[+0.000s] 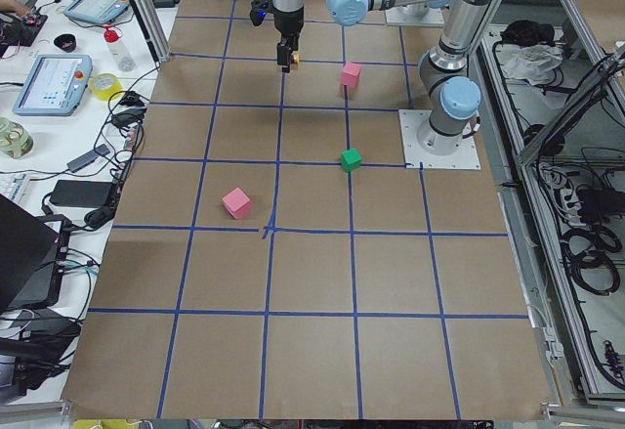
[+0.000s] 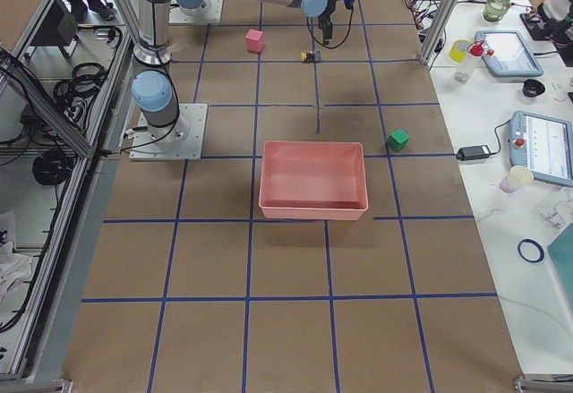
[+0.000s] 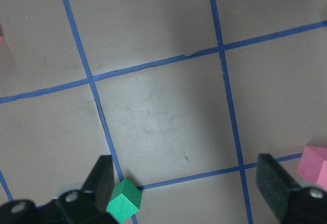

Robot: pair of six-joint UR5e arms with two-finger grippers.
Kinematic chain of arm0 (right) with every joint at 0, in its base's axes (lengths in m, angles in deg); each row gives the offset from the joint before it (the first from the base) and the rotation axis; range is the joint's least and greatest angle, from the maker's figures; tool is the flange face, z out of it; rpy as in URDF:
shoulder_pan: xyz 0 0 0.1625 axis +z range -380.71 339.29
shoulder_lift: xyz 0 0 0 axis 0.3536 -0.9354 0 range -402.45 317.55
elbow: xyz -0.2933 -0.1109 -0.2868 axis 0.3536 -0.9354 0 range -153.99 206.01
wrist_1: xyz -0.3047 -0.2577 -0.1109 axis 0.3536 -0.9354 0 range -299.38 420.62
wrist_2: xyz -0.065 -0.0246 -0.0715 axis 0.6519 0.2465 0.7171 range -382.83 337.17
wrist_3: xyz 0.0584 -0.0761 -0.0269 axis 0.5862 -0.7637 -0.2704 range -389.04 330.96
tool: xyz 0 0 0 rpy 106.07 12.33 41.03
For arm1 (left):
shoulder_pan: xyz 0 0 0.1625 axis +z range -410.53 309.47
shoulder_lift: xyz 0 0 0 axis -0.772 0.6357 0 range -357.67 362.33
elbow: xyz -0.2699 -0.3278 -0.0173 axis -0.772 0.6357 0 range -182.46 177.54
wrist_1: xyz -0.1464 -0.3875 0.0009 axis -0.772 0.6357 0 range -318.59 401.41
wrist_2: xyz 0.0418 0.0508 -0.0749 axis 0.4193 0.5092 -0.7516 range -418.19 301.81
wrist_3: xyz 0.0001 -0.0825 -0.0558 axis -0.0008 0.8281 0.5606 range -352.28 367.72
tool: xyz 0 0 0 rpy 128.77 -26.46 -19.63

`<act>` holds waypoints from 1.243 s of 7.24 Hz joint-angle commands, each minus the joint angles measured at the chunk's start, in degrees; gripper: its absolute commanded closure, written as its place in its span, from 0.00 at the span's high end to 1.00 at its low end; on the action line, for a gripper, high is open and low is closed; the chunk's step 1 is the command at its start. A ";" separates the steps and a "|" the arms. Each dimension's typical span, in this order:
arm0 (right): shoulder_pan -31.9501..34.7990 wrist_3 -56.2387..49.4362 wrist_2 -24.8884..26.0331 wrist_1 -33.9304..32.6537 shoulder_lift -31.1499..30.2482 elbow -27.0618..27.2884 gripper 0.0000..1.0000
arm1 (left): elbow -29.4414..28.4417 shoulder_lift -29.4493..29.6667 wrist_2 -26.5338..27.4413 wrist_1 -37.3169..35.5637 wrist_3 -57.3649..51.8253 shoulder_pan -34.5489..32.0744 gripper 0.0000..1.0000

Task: Align button upright
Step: 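Release the button on its side and raise the right gripper away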

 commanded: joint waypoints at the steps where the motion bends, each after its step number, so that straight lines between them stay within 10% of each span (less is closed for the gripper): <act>1: -8.62 -7.28 0.22 11.55 -7.94 -3.65 1.00 | -0.25 -0.13 -0.14 0.09 -0.16 -0.09 1.00; 9: -12.70 -7.20 1.89 15.17 -9.55 -6.22 1.00 | 4.50 10.57 -8.50 -15.62 22.73 -15.27 1.00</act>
